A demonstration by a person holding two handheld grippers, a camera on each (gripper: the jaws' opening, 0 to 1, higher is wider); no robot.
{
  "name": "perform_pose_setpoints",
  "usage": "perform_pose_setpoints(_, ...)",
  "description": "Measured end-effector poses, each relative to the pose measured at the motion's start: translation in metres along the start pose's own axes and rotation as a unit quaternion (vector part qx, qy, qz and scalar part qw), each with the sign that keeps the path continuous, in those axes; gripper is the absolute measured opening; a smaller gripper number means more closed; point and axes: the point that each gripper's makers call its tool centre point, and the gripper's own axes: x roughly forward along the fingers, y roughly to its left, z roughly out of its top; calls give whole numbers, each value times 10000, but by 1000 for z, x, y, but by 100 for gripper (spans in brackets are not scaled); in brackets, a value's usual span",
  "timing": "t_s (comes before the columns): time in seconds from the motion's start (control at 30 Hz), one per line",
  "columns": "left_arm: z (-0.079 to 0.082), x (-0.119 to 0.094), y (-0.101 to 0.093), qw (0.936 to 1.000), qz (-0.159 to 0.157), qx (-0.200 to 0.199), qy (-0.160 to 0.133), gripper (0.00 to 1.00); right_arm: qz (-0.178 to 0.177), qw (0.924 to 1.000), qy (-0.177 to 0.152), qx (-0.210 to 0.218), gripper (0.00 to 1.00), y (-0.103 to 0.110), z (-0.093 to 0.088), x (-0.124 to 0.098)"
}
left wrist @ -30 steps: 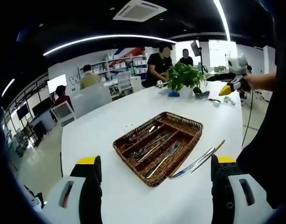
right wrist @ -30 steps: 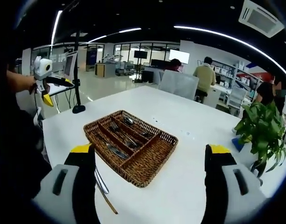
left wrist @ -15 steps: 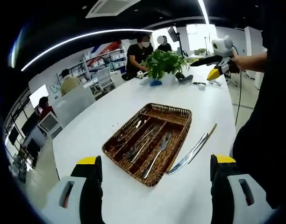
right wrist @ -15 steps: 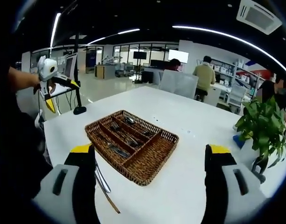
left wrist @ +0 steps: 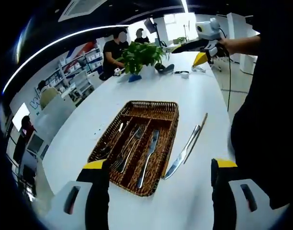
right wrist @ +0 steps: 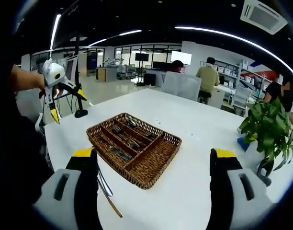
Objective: Arrange the knives, forks, and spoons in their matching storage slots by inserting each utensil handle-first until every utensil is classified and aligned in the correct compartment
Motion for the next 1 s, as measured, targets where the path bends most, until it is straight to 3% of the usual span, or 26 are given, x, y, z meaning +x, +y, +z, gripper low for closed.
perform_pose_setpoints(0.3, -12, 24, -18, 9967, -555, 420, 420, 79, -19, 10000, 50, 40, 100, -2, -6, -4)
perform_pose_setpoints(0.4, -21, 35, -27, 9917, -798, 754, 668, 75, -10, 10000, 59, 75, 100, -2, -7, -4)
perform_pose_setpoints(0.6, -28, 55, -39, 9867, -1029, 958, 818, 67, 32, 9999, 67, 142, 100, 0, -9, -5)
perform_pose_setpoints(1.0, -46, 78, -57, 9695, -1506, 1552, 1154, 63, 515, 9979, 397, -29, 100, 22, -23, -8)
